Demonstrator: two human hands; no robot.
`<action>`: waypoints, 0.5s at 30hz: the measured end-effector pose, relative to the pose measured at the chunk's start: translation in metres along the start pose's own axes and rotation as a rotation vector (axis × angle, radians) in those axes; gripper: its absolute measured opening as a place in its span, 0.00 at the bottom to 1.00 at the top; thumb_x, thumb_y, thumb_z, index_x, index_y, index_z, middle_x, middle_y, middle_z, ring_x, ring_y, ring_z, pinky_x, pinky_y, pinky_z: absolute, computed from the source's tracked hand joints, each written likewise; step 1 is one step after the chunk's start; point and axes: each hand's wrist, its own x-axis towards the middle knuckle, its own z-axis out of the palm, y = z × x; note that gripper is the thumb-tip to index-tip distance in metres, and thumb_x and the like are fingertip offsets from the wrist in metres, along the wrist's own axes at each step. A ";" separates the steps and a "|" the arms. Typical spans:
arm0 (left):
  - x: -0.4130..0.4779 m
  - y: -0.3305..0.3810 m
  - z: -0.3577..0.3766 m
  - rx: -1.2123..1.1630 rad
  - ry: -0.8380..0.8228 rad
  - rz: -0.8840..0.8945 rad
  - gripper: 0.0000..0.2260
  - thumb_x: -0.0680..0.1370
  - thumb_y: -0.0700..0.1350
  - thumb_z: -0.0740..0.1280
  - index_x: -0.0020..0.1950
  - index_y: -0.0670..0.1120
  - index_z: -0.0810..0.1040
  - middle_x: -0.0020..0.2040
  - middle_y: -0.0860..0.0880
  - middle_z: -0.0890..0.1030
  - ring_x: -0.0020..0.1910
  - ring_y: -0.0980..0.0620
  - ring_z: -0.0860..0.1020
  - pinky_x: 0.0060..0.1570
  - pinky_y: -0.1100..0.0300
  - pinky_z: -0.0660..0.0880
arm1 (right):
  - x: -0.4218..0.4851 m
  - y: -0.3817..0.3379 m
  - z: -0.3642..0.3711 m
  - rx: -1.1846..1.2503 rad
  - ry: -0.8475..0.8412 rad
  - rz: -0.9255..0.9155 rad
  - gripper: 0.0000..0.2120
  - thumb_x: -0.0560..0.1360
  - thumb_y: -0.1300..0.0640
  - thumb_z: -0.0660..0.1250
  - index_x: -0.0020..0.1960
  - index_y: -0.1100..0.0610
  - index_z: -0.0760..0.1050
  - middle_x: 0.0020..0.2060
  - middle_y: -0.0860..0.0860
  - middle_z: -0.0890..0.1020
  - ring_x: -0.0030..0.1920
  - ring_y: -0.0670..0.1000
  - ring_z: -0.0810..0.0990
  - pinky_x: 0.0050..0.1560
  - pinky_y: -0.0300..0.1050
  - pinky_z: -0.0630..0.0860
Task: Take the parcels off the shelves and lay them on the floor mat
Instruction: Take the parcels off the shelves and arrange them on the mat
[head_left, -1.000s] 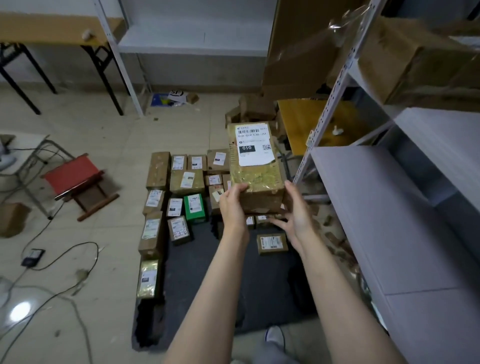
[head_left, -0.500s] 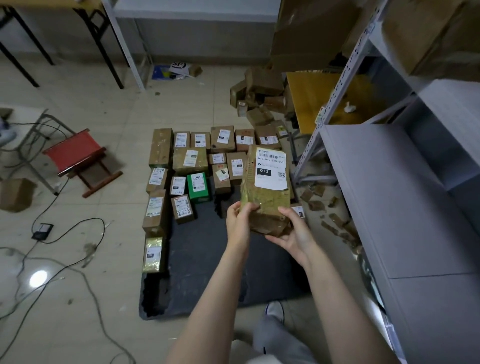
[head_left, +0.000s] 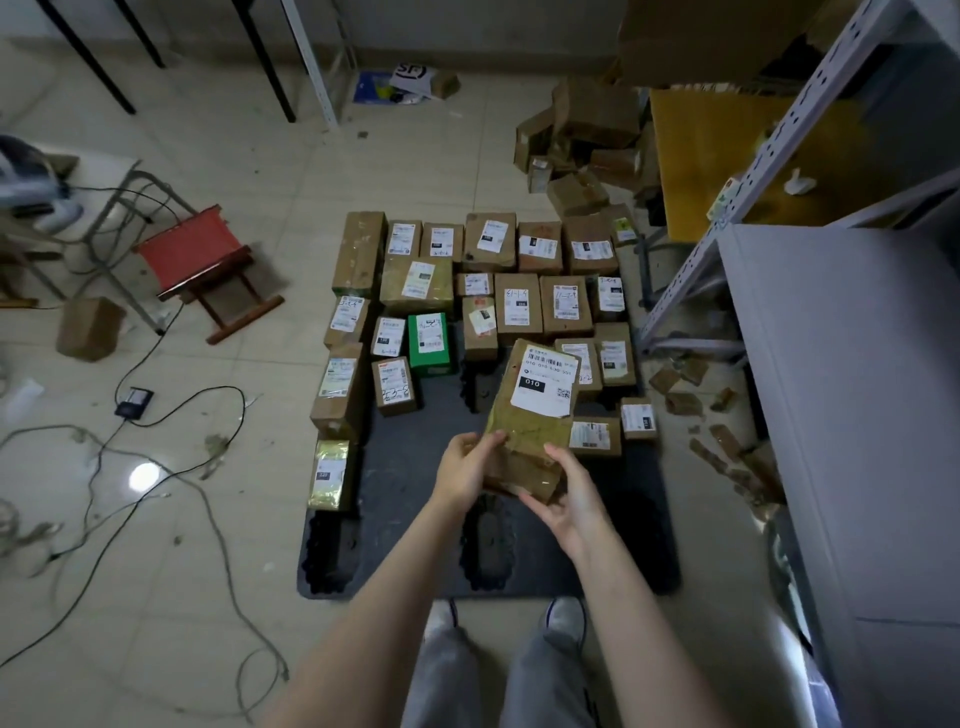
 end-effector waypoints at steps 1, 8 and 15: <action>0.011 -0.004 -0.002 0.038 0.019 0.003 0.22 0.77 0.53 0.70 0.64 0.40 0.74 0.58 0.41 0.80 0.55 0.42 0.80 0.47 0.53 0.76 | 0.013 0.001 0.002 -0.003 0.010 0.005 0.16 0.72 0.55 0.74 0.58 0.57 0.78 0.54 0.59 0.83 0.56 0.57 0.82 0.56 0.56 0.81; 0.101 -0.019 -0.035 0.314 0.122 0.032 0.21 0.82 0.56 0.59 0.63 0.41 0.75 0.61 0.40 0.78 0.60 0.39 0.76 0.59 0.47 0.72 | 0.112 0.004 0.002 -0.070 0.087 0.050 0.15 0.70 0.52 0.76 0.54 0.53 0.77 0.57 0.57 0.81 0.55 0.55 0.80 0.42 0.49 0.83; 0.199 -0.036 -0.050 0.380 0.188 0.050 0.22 0.83 0.54 0.58 0.62 0.37 0.76 0.61 0.34 0.78 0.60 0.34 0.76 0.61 0.43 0.74 | 0.218 0.015 -0.002 -0.186 0.131 0.050 0.26 0.71 0.52 0.75 0.66 0.54 0.72 0.59 0.55 0.78 0.57 0.55 0.78 0.51 0.52 0.82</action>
